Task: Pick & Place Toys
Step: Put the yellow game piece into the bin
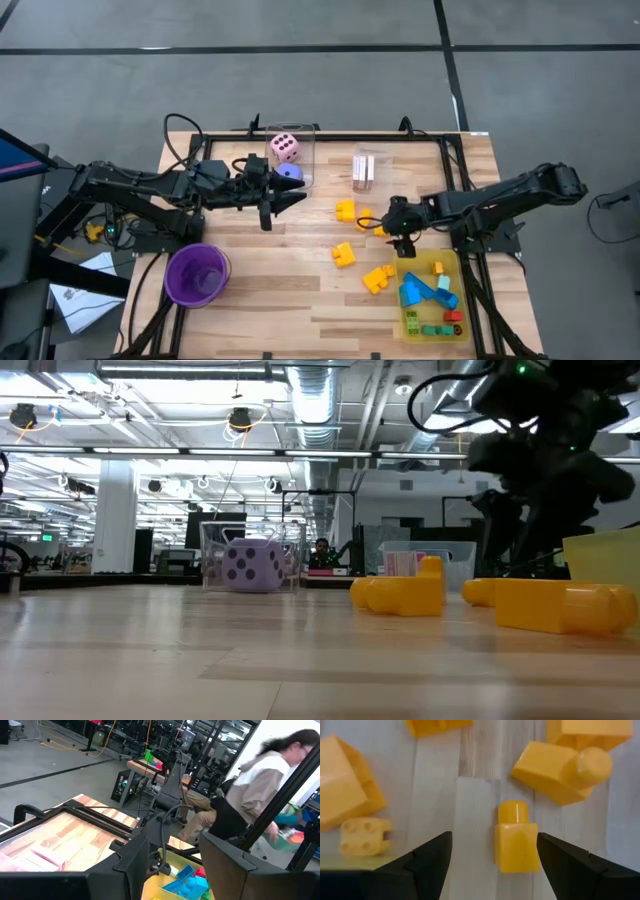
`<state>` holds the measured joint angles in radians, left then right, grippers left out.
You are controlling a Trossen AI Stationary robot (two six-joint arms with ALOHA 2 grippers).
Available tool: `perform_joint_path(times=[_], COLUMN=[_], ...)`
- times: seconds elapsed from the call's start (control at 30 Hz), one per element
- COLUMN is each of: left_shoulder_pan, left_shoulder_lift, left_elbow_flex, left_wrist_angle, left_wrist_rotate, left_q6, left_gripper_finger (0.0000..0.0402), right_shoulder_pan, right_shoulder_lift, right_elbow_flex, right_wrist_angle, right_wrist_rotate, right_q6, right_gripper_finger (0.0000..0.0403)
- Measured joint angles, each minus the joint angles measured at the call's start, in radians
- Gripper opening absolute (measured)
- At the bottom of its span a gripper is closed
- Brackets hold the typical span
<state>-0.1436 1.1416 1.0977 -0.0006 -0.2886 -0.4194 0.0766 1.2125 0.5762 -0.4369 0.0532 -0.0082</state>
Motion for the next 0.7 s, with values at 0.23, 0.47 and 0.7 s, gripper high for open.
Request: perform_joint_path(times=[0.23,0.47,0.7], left_shoulder_pan=[0.000,0.000,0.006], left_shoulder_lift=[0.000,0.000,0.000], left_elbow_flex=[0.000,0.000,0.000], left_wrist_angle=[0.000,0.000,0.000], left_wrist_rotate=[0.000,0.000,0.001], left_q6=[0.000,0.000,0.000], left_gripper_finger=[0.0173,0.0173,0.0173], right_shoulder_pan=[-0.045,-0.062,-0.060], right_shoulder_lift=[0.000,0.000,0.000], right_elbow_flex=[-0.066,-0.118,-0.119], right_wrist_angle=[0.082,0.098,0.162], right_wrist_rotate=[0.057,0.029,0.022], right_q6=[-0.014,-0.029,-0.029], right_gripper_finger=[0.0283,0.0283,0.0283])
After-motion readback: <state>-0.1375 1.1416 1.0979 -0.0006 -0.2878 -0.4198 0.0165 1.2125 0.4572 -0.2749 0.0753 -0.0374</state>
